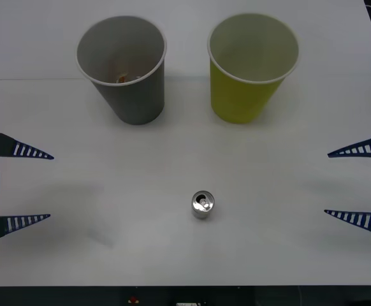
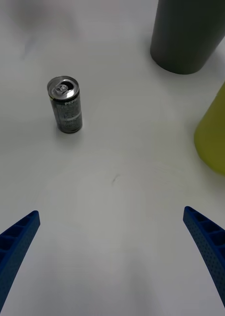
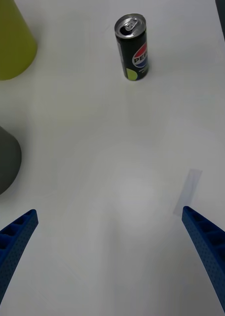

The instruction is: Put the can into the green bin and the plastic bottle into the gray bin

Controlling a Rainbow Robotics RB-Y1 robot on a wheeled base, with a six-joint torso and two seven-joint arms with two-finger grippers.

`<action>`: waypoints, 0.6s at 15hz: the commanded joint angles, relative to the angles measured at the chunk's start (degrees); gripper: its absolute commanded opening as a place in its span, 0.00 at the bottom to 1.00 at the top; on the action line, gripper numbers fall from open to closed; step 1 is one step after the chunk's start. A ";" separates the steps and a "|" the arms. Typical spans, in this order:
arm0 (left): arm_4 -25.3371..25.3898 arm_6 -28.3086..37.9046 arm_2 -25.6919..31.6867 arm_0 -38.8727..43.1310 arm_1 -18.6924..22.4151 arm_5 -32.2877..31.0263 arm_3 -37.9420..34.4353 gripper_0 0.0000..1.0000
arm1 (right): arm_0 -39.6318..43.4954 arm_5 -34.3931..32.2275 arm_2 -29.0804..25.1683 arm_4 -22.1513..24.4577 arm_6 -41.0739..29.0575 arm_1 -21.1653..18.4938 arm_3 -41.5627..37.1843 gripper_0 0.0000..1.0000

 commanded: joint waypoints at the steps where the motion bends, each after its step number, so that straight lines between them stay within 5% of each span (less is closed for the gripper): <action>1: 0.00 0.00 0.00 0.00 0.00 0.00 0.00 1.00 | -0.08 0.42 2.66 -2.80 1.29 1.35 2.25 1.00; 9: 0.00 0.00 0.00 0.00 0.00 0.00 0.00 1.00 | -0.25 0.95 6.00 -3.77 6.39 9.61 4.10 1.00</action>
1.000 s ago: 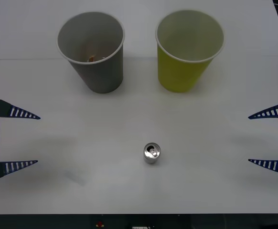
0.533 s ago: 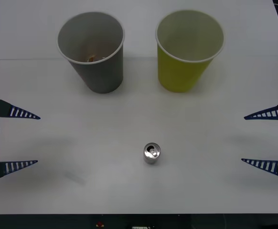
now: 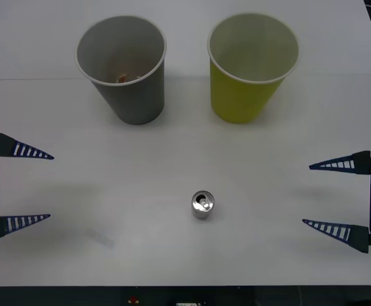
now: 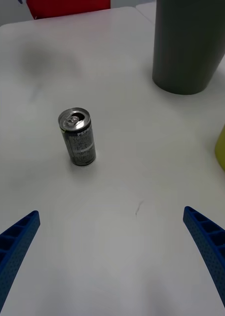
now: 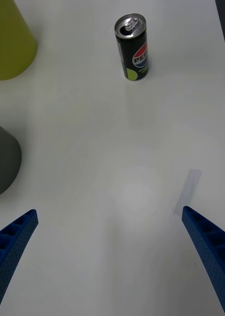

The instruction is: Put the can into the green bin and the plastic bottle into the gray bin

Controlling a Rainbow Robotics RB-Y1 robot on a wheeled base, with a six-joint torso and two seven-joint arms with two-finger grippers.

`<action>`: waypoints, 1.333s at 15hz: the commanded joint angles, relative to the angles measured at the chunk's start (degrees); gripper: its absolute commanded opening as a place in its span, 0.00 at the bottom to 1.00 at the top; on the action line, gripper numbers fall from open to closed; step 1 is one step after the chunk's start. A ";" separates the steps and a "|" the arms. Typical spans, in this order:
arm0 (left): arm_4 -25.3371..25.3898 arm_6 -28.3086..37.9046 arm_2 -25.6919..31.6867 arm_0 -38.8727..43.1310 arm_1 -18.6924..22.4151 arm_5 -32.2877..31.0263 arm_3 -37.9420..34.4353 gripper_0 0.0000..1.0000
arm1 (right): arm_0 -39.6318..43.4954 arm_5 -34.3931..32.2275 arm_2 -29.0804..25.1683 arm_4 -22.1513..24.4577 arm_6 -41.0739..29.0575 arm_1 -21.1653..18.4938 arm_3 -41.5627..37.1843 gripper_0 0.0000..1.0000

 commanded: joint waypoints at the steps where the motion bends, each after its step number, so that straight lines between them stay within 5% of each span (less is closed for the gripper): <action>1: 0.00 0.00 0.00 0.00 0.00 0.00 0.00 1.00 | -0.01 0.56 1.09 0.84 1.97 2.78 0.00 1.00; 11: 0.00 0.00 0.00 0.00 0.00 0.00 0.00 1.00 | -2.73 8.38 14.01 -7.68 19.46 7.44 9.67 1.00; 20: 0.00 0.00 0.00 0.00 0.00 0.00 0.00 1.00 | -7.56 8.55 20.60 -9.53 23.77 14.20 18.37 1.00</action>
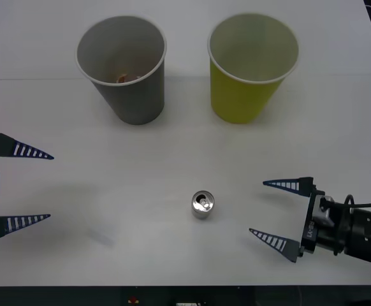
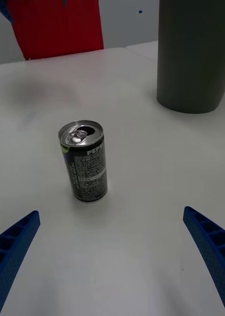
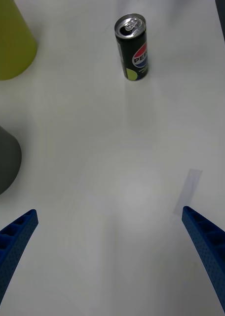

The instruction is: Put the can into the green bin and the plastic bottle into the gray bin

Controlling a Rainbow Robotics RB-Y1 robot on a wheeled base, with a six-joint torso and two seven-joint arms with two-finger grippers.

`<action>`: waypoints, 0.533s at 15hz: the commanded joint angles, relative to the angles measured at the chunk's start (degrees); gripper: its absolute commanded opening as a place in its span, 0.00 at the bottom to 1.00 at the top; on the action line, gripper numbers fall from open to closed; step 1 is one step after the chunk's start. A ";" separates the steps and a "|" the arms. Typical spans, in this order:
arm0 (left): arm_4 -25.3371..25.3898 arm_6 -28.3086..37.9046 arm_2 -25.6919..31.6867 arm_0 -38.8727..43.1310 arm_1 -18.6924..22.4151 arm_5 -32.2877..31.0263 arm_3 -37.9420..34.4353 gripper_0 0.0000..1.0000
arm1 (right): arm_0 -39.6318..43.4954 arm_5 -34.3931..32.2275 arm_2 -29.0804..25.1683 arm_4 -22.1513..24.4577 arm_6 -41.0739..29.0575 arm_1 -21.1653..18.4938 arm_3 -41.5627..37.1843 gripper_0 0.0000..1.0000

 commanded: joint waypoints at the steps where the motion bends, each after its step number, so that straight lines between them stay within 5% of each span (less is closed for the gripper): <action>1: 0.00 0.00 0.00 0.00 0.00 0.00 0.00 1.00 | -1.91 -0.19 1.66 0.09 0.89 2.57 3.04 1.00; 8: 0.00 0.00 0.00 0.00 0.00 0.00 0.00 1.00 | -6.30 -1.42 5.00 -0.09 2.39 8.19 9.55 1.00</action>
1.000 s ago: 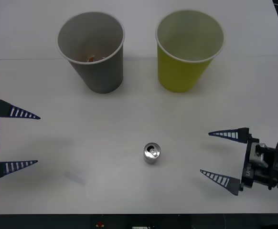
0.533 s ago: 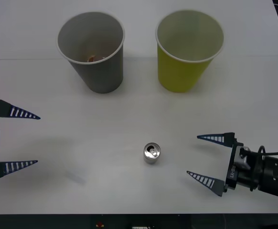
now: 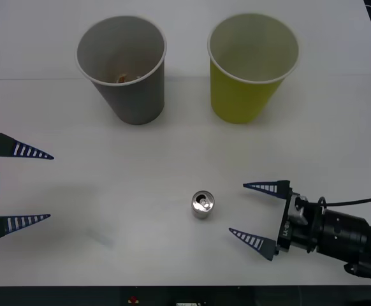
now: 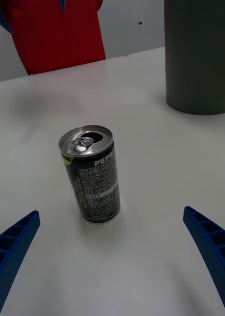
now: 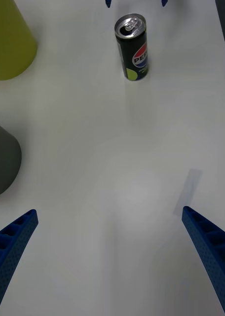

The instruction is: Put the can into the green bin and the plastic bottle into the gray bin

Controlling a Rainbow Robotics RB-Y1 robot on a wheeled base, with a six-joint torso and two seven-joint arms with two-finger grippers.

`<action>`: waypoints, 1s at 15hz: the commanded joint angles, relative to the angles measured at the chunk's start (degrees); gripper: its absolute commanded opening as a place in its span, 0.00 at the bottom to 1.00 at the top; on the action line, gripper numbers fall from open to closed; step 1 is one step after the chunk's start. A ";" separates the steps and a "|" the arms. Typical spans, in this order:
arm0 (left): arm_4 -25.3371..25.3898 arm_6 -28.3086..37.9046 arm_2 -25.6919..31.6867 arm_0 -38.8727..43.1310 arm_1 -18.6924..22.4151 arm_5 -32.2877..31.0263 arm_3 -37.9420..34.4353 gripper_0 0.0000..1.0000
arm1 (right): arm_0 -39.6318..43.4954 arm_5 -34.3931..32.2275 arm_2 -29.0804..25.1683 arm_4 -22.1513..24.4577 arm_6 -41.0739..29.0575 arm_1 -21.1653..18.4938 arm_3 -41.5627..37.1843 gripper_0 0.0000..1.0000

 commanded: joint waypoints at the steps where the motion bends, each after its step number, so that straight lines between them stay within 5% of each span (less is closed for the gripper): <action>1: 0.00 0.00 0.00 0.00 0.00 0.00 0.00 1.00 | -1.49 0.06 1.60 -0.07 0.58 2.19 1.78 1.00; 15: 0.00 0.00 0.00 0.00 0.00 0.00 0.00 1.00 | -7.29 13.51 12.59 -1.47 4.19 8.25 5.04 1.00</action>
